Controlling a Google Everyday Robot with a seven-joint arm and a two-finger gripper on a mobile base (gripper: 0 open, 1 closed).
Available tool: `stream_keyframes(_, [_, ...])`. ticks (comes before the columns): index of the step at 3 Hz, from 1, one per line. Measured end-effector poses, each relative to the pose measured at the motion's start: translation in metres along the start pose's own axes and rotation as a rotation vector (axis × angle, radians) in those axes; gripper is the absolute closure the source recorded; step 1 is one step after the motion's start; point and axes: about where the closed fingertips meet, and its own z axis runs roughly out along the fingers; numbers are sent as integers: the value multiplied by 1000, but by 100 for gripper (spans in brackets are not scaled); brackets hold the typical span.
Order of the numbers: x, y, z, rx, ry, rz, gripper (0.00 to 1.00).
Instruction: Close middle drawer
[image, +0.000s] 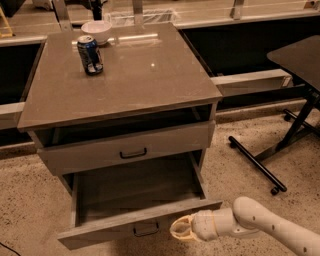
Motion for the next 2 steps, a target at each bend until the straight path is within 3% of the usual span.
stream_keyframes(1, [13, 1, 20, -5, -35, -35, 100])
stream_keyframes(2, [29, -2, 38, 42, -11, -34, 81])
